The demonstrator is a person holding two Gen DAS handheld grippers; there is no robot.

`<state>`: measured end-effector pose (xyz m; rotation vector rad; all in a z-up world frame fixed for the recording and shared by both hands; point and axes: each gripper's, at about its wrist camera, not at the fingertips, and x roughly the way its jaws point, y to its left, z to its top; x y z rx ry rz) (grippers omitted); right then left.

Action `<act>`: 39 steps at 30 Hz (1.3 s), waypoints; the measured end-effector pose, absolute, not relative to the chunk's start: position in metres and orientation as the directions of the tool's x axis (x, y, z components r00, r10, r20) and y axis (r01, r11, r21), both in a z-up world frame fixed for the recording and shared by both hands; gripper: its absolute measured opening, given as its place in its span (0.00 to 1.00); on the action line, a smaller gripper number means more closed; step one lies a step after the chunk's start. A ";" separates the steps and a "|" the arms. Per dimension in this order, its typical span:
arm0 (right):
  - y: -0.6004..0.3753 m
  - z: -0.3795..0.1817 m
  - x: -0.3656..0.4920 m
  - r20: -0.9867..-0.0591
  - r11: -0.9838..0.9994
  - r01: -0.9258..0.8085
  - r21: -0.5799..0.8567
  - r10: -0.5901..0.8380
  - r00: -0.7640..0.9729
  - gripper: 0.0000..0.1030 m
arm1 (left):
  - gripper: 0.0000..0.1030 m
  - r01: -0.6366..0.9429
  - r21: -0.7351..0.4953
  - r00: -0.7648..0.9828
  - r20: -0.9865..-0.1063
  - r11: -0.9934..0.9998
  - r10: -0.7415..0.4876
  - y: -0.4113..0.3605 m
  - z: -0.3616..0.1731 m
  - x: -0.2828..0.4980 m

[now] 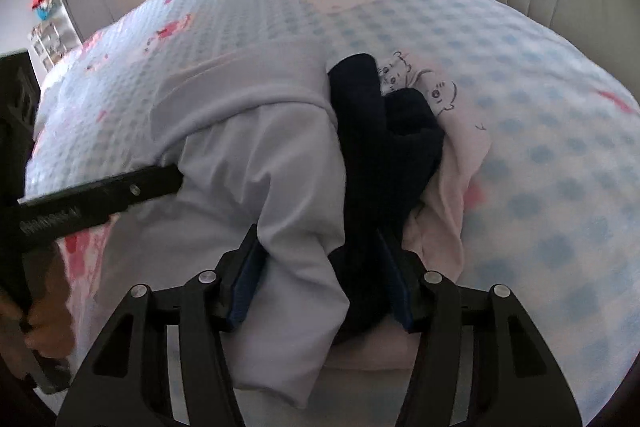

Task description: Fold clothes

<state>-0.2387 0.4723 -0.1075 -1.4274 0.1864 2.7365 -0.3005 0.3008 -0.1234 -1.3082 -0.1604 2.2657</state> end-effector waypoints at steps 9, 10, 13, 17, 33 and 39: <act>0.471 -0.072 -0.219 -0.800 -0.980 -0.144 0.138 -0.025 -0.600 0.57 | 0.47 -0.368 -0.372 -0.417 -0.753 -0.852 0.509 0.279 -0.087 -0.295; 0.468 -0.061 -0.216 -0.791 -0.980 -0.151 0.131 -0.011 -0.612 0.61 | 0.54 -0.366 -0.357 -0.447 -0.743 -0.859 0.499 0.270 -0.077 -0.291; 0.454 -0.028 -0.209 -0.757 -0.981 -0.162 0.105 0.027 -0.653 0.68 | 0.60 -0.347 -0.326 -0.522 -0.712 -0.879 0.470 0.240 -0.049 -0.281; 0.421 -0.006 -0.216 -0.745 -0.984 -0.127 0.121 -0.005 -0.668 0.71 | 0.64 -0.268 -0.237 -0.612 -0.706 -0.934 0.355 0.186 -0.020 -0.277; 0.207 -0.002 -0.211 -0.763 -0.974 0.159 0.164 -0.227 -0.605 0.76 | 0.72 0.057 -0.108 -0.711 -0.703 -0.992 0.036 -0.051 0.029 -0.233; 0.167 0.006 -0.165 -0.752 -0.966 0.213 0.146 -0.249 -0.611 0.76 | 0.73 0.083 -0.082 -0.695 -0.719 -0.993 0.001 -0.083 0.020 -0.184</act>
